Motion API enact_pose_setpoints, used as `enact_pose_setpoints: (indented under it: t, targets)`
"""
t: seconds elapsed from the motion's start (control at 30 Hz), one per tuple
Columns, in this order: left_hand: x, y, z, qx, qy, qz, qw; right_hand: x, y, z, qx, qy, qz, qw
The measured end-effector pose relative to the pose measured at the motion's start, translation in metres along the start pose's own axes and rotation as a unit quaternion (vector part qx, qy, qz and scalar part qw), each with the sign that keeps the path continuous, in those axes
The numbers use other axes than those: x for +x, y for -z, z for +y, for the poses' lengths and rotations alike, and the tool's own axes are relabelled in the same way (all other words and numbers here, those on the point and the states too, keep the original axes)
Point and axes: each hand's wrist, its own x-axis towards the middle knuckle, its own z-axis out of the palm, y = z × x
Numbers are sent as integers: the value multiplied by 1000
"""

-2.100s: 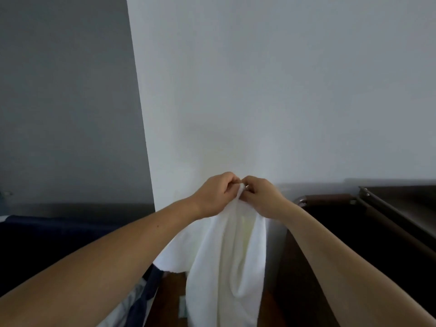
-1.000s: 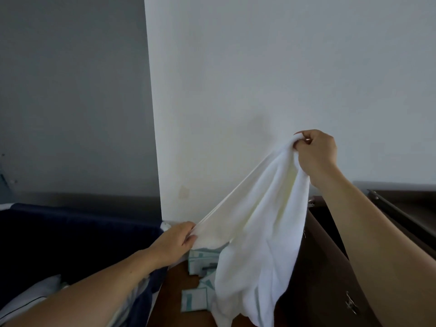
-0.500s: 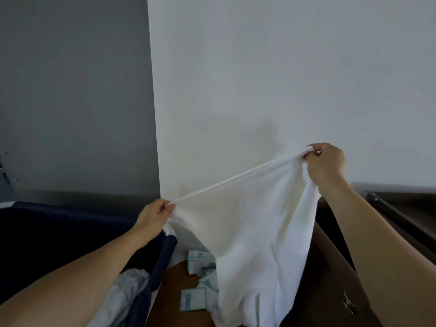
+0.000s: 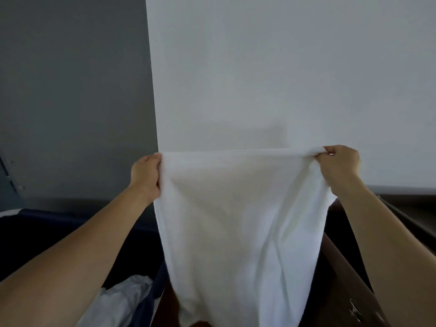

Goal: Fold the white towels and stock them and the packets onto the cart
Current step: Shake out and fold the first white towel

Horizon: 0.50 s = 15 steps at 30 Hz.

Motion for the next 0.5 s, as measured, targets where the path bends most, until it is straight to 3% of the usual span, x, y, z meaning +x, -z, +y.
enact_pose_setpoints:
  t: [0.07, 0.2, 0.3, 0.37, 0.5]
  targets:
    - [5, -6, 11, -18, 41, 9, 999, 2, 1, -1, -18, -14, -34, 999]
    - [2, -10, -14, 67, 141, 14, 988, -8, -10, 22, -155, -42, -168, 972]
    - [-17, -23, -42, 81, 179, -2, 981, -25, -24, 39, -131, -41, -128, 982]
    - [-32, -39, -57, 85, 186, -18, 979, -39, -36, 38, -128, 10, -91, 988]
    - [-69, -81, -70, 129, 143, -92, 977, -80, -60, 24, -67, 113, -105, 986]
